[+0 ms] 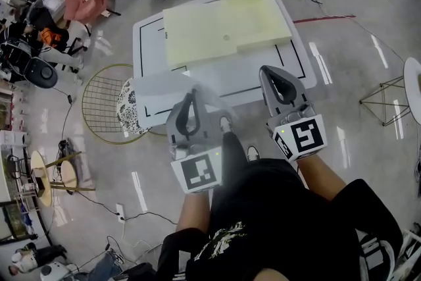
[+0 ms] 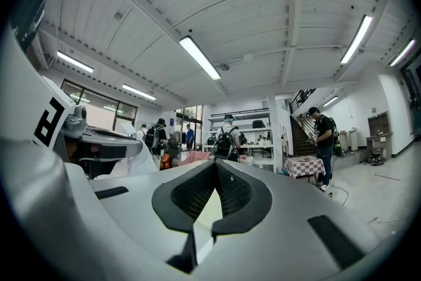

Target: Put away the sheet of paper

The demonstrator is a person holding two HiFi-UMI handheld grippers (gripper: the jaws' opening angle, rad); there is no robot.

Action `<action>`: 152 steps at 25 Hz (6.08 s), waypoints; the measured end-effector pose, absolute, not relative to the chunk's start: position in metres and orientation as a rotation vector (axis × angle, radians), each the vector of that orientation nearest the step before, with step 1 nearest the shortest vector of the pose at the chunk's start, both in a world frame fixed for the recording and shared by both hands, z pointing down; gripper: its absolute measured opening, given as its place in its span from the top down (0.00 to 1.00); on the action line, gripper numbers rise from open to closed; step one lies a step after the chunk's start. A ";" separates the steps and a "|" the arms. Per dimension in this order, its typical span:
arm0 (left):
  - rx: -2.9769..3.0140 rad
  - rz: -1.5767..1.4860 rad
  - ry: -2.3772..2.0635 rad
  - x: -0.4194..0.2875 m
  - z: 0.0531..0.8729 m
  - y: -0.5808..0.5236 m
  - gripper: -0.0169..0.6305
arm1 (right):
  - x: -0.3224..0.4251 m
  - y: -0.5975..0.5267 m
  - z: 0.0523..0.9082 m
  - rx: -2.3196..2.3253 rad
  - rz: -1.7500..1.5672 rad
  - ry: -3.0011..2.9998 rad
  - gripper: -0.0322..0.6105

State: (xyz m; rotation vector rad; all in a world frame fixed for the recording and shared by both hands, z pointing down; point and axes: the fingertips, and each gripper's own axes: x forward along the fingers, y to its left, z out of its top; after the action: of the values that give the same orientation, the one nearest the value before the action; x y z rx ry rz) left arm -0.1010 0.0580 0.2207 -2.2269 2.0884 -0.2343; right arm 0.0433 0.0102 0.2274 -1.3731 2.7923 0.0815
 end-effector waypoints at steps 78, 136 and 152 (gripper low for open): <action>-2.834 -0.275 1.638 -0.101 0.279 -0.184 0.97 | -0.010 -0.212 0.307 -1.738 -0.130 2.854 0.96; -2.607 -1.722 1.723 -0.205 0.474 -0.241 0.97 | -0.004 -0.247 0.436 -1.647 -0.569 2.936 0.96; -2.713 -1.654 1.782 -0.174 0.486 -0.257 0.97 | -0.003 -0.245 0.433 -1.626 -0.541 2.885 0.96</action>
State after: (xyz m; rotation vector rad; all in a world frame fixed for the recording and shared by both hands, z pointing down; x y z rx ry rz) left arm -0.1739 -0.2570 0.4862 -2.7127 1.7817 -1.6545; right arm -0.0030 -0.2453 0.4330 -1.6257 2.8854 -0.5409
